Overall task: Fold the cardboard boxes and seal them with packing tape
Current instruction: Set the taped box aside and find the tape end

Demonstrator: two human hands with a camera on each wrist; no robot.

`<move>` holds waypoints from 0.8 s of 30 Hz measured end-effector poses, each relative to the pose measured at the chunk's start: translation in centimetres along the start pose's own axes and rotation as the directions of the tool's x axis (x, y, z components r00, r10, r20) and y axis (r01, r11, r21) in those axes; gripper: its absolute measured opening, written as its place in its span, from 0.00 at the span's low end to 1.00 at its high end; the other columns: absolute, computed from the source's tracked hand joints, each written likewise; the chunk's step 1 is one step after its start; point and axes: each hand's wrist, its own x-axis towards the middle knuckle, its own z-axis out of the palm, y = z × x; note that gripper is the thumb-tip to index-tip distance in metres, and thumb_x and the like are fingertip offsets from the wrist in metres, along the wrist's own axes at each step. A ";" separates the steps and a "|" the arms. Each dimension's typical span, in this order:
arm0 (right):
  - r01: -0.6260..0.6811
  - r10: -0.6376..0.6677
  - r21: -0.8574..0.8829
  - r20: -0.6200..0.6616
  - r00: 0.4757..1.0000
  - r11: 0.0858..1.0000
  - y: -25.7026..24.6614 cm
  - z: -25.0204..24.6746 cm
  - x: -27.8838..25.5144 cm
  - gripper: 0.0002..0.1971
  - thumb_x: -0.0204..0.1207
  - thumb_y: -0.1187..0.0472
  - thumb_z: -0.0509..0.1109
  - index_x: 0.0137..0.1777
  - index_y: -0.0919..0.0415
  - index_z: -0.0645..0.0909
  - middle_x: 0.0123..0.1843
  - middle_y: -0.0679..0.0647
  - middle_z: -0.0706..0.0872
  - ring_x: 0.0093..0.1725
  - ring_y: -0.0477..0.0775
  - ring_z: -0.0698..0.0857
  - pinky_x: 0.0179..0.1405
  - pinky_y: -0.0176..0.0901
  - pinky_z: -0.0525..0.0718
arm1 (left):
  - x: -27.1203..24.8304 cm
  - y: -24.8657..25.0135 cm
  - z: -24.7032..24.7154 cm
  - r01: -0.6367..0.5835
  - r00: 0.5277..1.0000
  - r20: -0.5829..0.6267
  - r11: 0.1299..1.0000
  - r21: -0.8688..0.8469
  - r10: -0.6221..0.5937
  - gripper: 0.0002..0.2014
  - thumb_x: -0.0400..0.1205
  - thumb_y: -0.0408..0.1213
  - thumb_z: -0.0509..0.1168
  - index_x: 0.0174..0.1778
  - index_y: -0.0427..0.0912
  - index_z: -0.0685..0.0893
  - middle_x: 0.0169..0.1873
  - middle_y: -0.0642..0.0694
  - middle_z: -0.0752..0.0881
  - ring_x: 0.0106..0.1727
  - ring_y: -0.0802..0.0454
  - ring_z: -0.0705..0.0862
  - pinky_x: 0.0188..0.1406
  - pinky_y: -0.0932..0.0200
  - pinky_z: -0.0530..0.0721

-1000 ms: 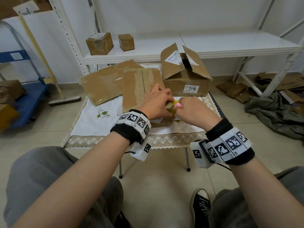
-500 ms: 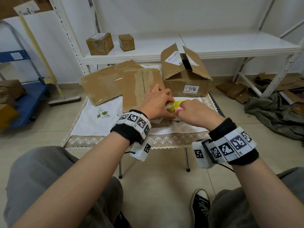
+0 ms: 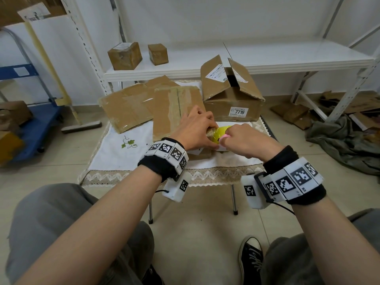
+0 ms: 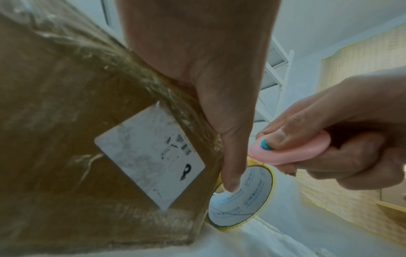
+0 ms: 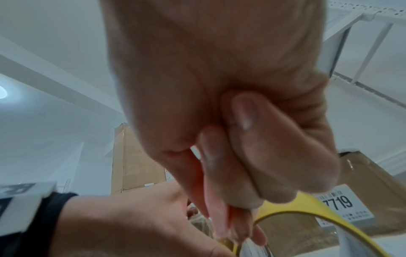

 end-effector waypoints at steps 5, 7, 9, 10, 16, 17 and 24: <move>0.022 0.009 0.182 -0.166 0.986 0.983 0.6 -1.0 0.3 0.16 0.84 0.57 0.58 0.51 0.71 0.82 0.43 0.63 0.83 0.37 0.59 0.78 0.32 0.45 0.76 | 0.0 0.0 0.0 -0.002 1.000 0.005 1.000 0.001 0.002 0.31 0.70 0.65 0.75 0.66 0.53 0.86 0.59 0.57 0.79 0.63 0.50 0.67 0.58 0.50 0.70; 0.012 0.071 0.261 -0.306 0.950 0.965 1.9 -0.9 1.4 0.16 0.84 0.56 0.57 0.52 0.69 0.80 0.46 0.66 0.83 0.44 0.64 0.80 0.41 0.54 0.83 | 0.0 0.0 0.0 0.000 1.000 0.000 1.000 0.000 0.000 0.33 0.70 0.65 0.75 0.67 0.53 0.85 0.60 0.57 0.79 0.64 0.50 0.67 0.59 0.50 0.70; -0.057 0.148 0.265 -0.337 0.930 0.963 3.6 -0.2 2.4 0.14 0.85 0.55 0.56 0.53 0.66 0.77 0.49 0.65 0.81 0.48 0.67 0.80 0.46 0.59 0.84 | 0.0 0.0 0.0 0.003 1.000 0.006 1.000 0.004 -0.003 0.33 0.70 0.66 0.74 0.69 0.53 0.84 0.61 0.57 0.79 0.64 0.50 0.67 0.61 0.50 0.70; -0.107 0.175 0.222 -0.314 0.933 0.969 4.5 0.5 3.0 0.13 0.85 0.56 0.56 0.53 0.65 0.76 0.49 0.64 0.80 0.49 0.67 0.80 0.45 0.57 0.82 | -0.1 0.0 -0.1 0.003 1.000 0.010 1.000 0.006 -0.003 0.33 0.71 0.66 0.74 0.69 0.53 0.84 0.61 0.57 0.79 0.65 0.50 0.67 0.62 0.50 0.70; -0.258 0.282 0.147 -0.174 0.944 0.955 7.8 3.9 5.2 0.12 0.86 0.62 0.60 0.58 0.68 0.82 0.63 0.66 0.81 0.56 0.65 0.81 0.55 0.52 0.78 | -0.1 0.1 -0.1 0.006 1.000 0.016 1.000 0.012 -0.006 0.33 0.71 0.65 0.74 0.70 0.53 0.83 0.62 0.57 0.78 0.65 0.50 0.67 0.63 0.49 0.71; -0.248 0.276 0.156 -0.195 0.941 0.956 7.7 3.9 5.2 0.13 0.87 0.62 0.61 0.64 0.67 0.80 0.69 0.67 0.77 0.60 0.68 0.81 0.59 0.53 0.77 | -0.1 0.1 -0.1 0.004 1.000 0.014 1.000 0.013 -0.004 0.33 0.71 0.65 0.74 0.70 0.53 0.83 0.62 0.57 0.78 0.65 0.50 0.67 0.62 0.50 0.70; 0.227 -0.153 0.222 -0.309 0.939 0.948 6.3 1.8 4.5 0.29 0.74 0.75 0.63 0.72 0.49 0.80 0.65 0.51 0.80 0.67 0.54 0.76 0.65 0.46 0.72 | -0.1 0.1 0.0 -0.015 1.000 -0.009 1.000 0.013 0.015 0.32 0.72 0.65 0.73 0.69 0.53 0.84 0.60 0.56 0.79 0.63 0.49 0.68 0.55 0.53 0.67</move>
